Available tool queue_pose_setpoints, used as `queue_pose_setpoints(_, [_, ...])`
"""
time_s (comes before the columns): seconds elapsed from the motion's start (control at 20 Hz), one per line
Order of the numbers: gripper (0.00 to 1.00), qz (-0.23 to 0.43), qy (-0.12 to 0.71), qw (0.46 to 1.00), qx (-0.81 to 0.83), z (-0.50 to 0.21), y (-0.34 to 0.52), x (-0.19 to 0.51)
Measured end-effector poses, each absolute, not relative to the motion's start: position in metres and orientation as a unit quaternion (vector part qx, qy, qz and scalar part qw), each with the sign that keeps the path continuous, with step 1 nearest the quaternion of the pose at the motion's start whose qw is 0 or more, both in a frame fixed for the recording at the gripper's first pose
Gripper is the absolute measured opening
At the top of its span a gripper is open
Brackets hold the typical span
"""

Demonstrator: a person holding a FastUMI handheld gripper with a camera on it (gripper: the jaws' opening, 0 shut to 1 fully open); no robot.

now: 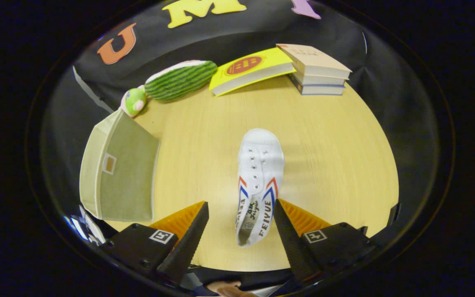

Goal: Open the storage box then place both shoes into the box .Put the left shoe in first, then the right shoe, with the right side of both shoes facing outward in a uniform manner.

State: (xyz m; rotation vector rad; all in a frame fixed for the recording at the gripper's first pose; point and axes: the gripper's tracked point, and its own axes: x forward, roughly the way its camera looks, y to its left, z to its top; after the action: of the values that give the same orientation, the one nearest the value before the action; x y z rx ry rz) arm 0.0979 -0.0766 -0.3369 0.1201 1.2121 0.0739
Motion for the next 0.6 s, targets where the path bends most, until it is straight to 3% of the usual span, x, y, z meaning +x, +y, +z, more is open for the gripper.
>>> queue_pose_setpoints(0.25, [0.98, -0.002, 0.585, 0.811, 0.015, -0.369, -0.118, 0.095])
queue_pose_setpoints(0.45, [0.95, 0.009, 0.609, 0.793, -0.002, -0.393, -0.115, 0.104])
queue_pose_setpoints(0.5, [0.89, 0.003, 0.605, 0.796, -0.008, -0.401, -0.118, 0.116])
queue_pose_setpoints(0.6, [0.55, 0.025, 0.614, 0.788, 0.029, -0.405, -0.104, 0.114])
